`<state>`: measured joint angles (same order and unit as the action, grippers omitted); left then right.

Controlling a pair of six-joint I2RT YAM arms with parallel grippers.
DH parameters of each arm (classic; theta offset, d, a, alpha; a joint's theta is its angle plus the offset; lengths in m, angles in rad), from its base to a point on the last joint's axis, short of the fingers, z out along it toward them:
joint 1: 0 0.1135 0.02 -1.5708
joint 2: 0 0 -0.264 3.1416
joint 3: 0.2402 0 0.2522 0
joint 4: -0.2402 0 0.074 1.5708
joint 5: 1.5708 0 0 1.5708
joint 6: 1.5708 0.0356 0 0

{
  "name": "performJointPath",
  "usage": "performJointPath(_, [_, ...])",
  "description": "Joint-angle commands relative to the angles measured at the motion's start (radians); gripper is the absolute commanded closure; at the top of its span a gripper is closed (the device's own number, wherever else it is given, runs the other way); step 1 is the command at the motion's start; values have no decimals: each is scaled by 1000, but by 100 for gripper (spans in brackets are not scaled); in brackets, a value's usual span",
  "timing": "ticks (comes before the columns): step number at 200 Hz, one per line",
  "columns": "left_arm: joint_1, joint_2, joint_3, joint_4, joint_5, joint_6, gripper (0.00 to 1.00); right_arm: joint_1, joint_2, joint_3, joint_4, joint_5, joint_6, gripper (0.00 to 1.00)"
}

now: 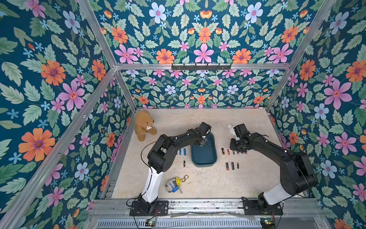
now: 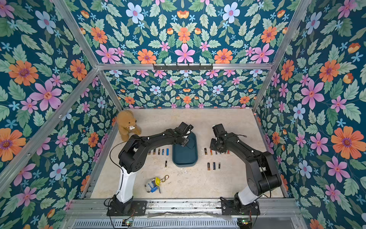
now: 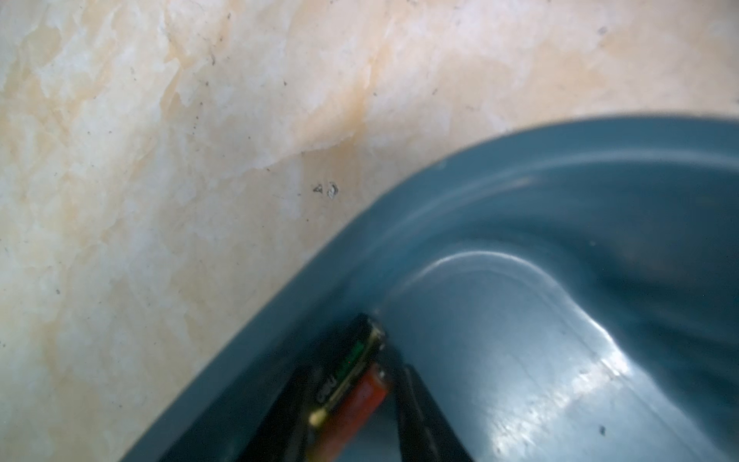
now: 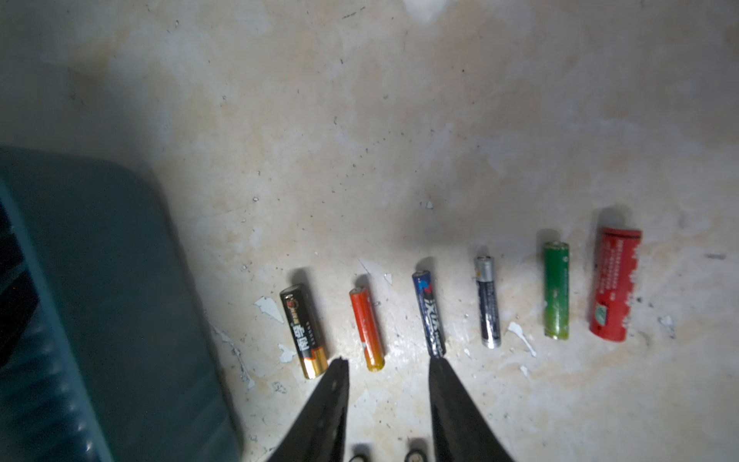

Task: Take the batteries out of the storage box
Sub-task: Pick up the battery from the storage box.

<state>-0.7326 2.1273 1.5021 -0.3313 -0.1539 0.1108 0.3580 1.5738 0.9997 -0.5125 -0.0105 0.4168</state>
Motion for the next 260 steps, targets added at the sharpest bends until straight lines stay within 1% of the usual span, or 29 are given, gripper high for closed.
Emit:
performJointPath(1, [0,-8,0,-53,22,-18,63,0,0,5,8,1,-10,61])
performJointPath(47, [1,-33,2,-76,51,-55,64,0,-1,-7,21,-8,-7,61])
performJointPath(99, [-2,-47,8,-104,68,-81,62,0,-9,-19,30,-12,-8,61])
performJointPath(174, [-11,-60,8,-97,69,-106,60,1,-11,-27,36,-17,-11,61])
performJointPath(260, [-11,-37,-2,-108,77,-111,65,-4,-18,-27,31,-16,-16,61])
